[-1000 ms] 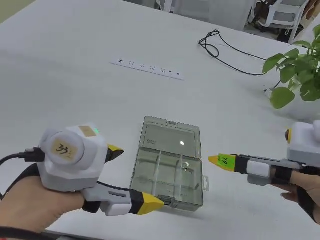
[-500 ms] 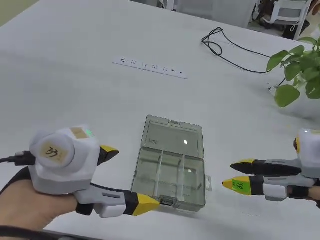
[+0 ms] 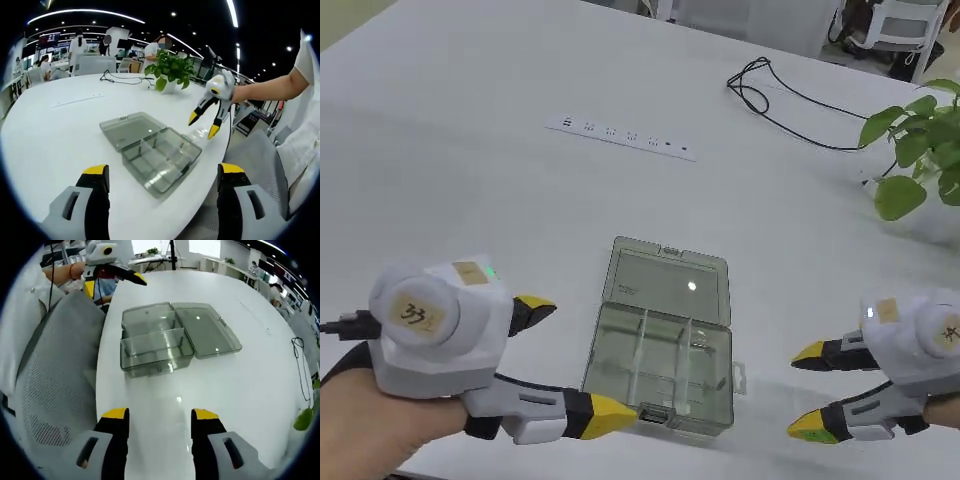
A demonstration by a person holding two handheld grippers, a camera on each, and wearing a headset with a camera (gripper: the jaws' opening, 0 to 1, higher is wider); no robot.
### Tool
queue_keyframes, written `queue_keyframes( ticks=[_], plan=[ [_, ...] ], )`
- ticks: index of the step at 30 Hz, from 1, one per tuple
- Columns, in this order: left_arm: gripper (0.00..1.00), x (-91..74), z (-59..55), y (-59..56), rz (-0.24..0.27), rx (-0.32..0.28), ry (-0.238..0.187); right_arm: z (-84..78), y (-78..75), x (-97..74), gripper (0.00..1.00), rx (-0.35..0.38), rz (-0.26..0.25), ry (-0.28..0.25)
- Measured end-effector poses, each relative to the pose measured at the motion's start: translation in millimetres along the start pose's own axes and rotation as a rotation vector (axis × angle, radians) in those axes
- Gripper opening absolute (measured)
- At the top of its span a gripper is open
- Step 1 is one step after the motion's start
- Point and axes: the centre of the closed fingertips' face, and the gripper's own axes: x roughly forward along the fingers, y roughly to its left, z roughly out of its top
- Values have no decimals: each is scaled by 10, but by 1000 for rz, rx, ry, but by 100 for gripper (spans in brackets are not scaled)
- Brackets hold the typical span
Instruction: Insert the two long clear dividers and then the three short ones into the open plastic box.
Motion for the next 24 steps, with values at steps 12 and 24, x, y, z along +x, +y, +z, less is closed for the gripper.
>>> queue_keyframes(
  ticks=[12, 24],
  plan=[
    [90, -2, -22, 17, -11, -6, 8, -163, -36, 232, 46, -118, 14, 140],
    [90, 4, -28, 29, -15, -13, 8, -180, -35, 333, 43, -131, 11, 169]
  ],
)
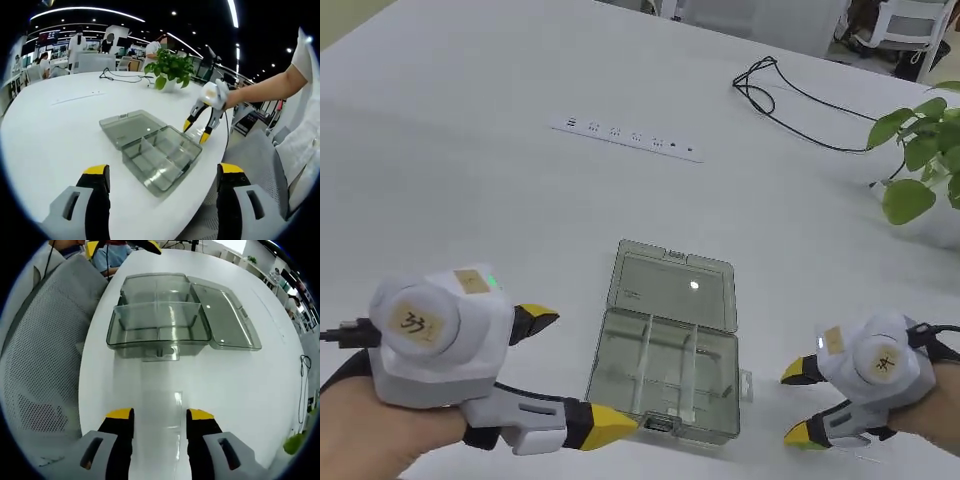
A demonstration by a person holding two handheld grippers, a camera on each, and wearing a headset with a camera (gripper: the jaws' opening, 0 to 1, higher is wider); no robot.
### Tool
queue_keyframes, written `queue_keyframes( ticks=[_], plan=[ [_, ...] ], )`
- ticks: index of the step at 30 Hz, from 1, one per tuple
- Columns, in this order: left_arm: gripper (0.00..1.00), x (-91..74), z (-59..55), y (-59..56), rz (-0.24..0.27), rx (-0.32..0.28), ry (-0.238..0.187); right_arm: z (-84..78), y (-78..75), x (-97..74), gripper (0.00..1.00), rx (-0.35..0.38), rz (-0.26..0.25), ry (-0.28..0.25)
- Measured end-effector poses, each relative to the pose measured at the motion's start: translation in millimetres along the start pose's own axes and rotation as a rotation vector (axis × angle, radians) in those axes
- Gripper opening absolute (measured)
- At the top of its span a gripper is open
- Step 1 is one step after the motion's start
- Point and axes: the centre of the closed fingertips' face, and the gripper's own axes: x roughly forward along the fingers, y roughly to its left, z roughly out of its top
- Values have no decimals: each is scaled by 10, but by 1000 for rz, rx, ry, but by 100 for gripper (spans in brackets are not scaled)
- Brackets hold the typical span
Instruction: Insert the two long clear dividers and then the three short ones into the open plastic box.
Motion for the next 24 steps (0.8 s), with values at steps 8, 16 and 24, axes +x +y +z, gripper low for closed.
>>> queue_keyframes(
  ticks=[8, 16, 24],
  plan=[
    [89, -4, -11, 12, 3, -4, 1, -32, 7, 17, 40, -18, -16, 17],
    [89, 4, -18, 26, 2, -6, 1, -34, 2, 13, 33, -20, -18, 19],
    [89, 5, -17, 24, 3, -5, -1, -31, 4, 14, 33, -20, -18, 17]
  ],
)
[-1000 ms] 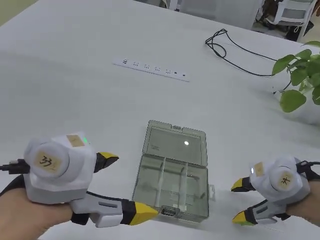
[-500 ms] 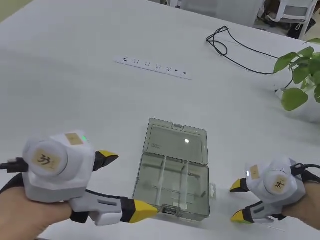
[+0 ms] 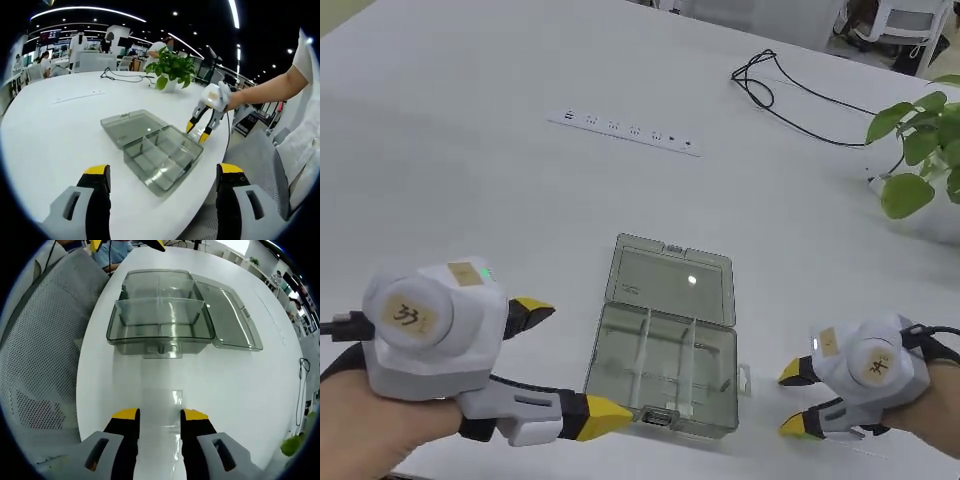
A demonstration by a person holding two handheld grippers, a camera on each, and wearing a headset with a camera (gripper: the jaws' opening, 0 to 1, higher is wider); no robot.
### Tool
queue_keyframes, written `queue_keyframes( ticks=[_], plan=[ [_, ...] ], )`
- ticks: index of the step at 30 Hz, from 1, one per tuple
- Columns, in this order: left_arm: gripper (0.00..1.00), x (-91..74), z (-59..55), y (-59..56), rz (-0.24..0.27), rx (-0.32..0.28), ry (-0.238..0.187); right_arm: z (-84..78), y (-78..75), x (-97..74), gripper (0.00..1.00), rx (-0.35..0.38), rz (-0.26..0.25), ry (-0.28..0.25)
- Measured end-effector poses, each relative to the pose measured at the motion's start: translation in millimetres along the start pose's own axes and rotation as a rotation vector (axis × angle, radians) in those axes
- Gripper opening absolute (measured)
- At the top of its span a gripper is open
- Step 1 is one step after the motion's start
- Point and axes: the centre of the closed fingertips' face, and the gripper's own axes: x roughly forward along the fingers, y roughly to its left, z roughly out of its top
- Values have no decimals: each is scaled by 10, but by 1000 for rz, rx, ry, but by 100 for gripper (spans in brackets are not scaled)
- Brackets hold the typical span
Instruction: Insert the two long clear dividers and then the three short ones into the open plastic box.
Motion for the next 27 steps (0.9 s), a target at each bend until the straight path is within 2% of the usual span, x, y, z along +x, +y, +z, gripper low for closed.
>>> queue_keyframes(
  ticks=[11, 16, 27],
  plan=[
    [88, -19, 23, 0, 2, 6, -1, 3, 21, -27, 33, 7, -14, 5],
    [88, -19, 38, 0, 0, 16, 6, 23, 27, -120, 33, 21, -43, -15],
    [87, 13, 196, -41, -24, 19, -13, 152, 22, -372, 33, 37, -122, -67]
  ],
)
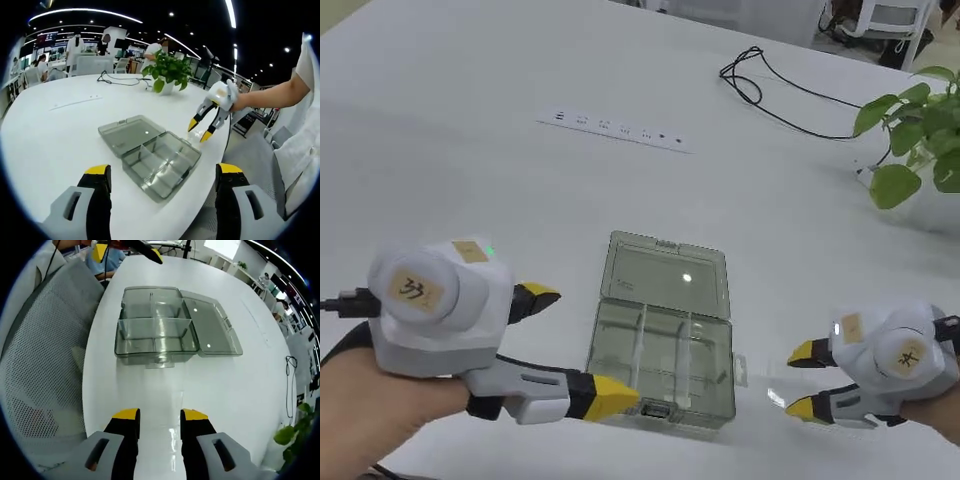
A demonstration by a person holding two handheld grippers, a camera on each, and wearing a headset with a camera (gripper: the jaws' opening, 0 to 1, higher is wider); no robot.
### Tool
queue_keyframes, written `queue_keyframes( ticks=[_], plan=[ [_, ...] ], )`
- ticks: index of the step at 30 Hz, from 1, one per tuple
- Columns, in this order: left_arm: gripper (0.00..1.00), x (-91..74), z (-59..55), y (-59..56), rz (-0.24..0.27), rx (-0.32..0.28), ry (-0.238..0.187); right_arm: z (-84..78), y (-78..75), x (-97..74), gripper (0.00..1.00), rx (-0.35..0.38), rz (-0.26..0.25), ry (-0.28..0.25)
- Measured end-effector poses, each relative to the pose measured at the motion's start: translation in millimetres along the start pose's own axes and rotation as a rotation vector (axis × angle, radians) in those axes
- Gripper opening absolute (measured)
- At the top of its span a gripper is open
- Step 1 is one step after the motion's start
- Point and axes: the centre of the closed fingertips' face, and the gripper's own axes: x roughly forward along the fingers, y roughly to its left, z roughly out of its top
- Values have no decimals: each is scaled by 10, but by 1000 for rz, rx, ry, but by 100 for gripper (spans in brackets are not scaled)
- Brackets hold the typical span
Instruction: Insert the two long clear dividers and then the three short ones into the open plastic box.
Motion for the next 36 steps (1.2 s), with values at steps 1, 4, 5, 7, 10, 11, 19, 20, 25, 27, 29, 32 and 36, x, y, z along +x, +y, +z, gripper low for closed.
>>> queue_keyframes(
  ticks=[1, 4, 5, 7, 10, 11, 19, 20, 25, 27, 29, 32, 36],
  plan=[
    [87, 2, 24, -5, -2, -4, -4, 20, -5, -23, 33, 0, -7, -4],
    [86, 17, 72, -22, -11, -29, -6, 119, -16, -109, 33, -1, -32, -27],
    [86, 20, 95, -30, -14, -33, -13, 150, -18, -132, 33, -3, -38, -34],
    [85, 35, 156, -48, -18, -45, -29, 247, -18, -203, 33, -12, -56, -51],
    [82, 63, 206, -84, -32, -75, -34, 356, -16, -273, 33, -19, -72, -72],
    [80, 70, 223, -98, -37, -84, -37, 414, -14, -305, 33, -22, -80, -83],
    [69, 146, 336, -265, -97, -183, -43, 761, 55, -483, 33, -67, -119, -133],
    [68, 154, 352, -291, -107, -206, -42, 797, 64, -500, 33, -70, -121, -139],
    [63, 194, 374, -373, -136, -259, -35, 986, 125, -582, 33, -90, -132, -169],
    [59, 207, 383, -423, -154, -284, -31, 1047, 143, -606, 33, -99, -137, -177],
    [55, 228, 403, -484, -174, -305, -34, 1105, 165, -621, 33, -105, -137, -187],
    [50, 267, 426, -567, -200, -322, -36, 1165, 198, -632, 33, -110, -135, -195],
    [43, 327, 403, -665, -229, -351, -20, 1245, 244, -658, 33, -127, -135, -204]
  ],
)
